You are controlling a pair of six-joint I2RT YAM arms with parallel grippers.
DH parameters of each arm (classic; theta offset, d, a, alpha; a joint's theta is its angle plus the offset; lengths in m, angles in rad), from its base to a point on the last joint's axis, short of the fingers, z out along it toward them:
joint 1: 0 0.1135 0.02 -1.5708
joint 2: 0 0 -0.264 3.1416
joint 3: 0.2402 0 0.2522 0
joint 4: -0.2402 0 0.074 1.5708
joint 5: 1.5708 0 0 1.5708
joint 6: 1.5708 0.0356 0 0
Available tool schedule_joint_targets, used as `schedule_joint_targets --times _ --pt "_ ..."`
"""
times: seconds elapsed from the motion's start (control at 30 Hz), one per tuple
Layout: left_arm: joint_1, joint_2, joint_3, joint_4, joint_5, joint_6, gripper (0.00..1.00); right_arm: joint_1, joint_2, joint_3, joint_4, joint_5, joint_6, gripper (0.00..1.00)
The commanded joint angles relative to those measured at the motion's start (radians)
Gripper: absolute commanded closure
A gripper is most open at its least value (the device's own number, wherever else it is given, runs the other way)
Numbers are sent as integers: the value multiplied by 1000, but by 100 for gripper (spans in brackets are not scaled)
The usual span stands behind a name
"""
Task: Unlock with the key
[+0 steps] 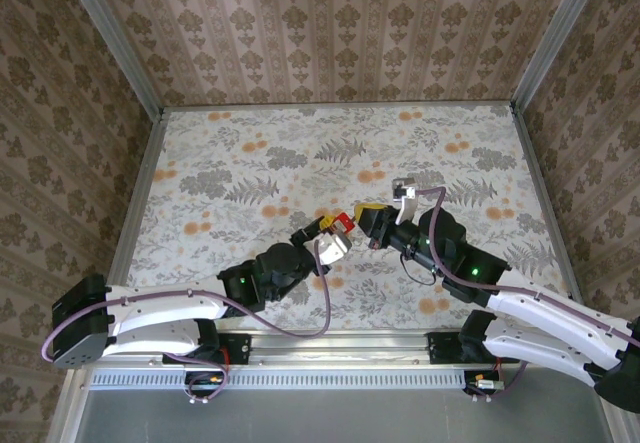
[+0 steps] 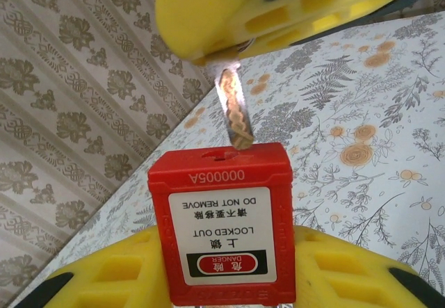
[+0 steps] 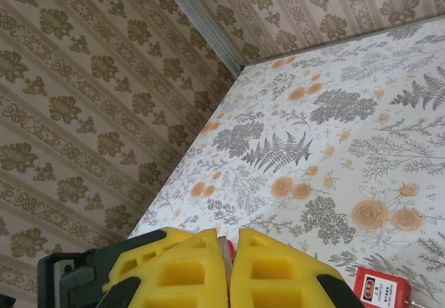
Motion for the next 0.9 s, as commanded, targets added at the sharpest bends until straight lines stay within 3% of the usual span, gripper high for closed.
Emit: schedule_joint_targets --times 0.0,0.43,0.87 --pt "14 -22 26 2 26 -50 73 16 1 26 31 18 -22 96" --pt "22 -54 27 -39 74 -88 73 26 49 23 54 75 -87 96" --pt "28 -75 42 -24 91 -115 73 29 65 -3 77 41 -78 95"
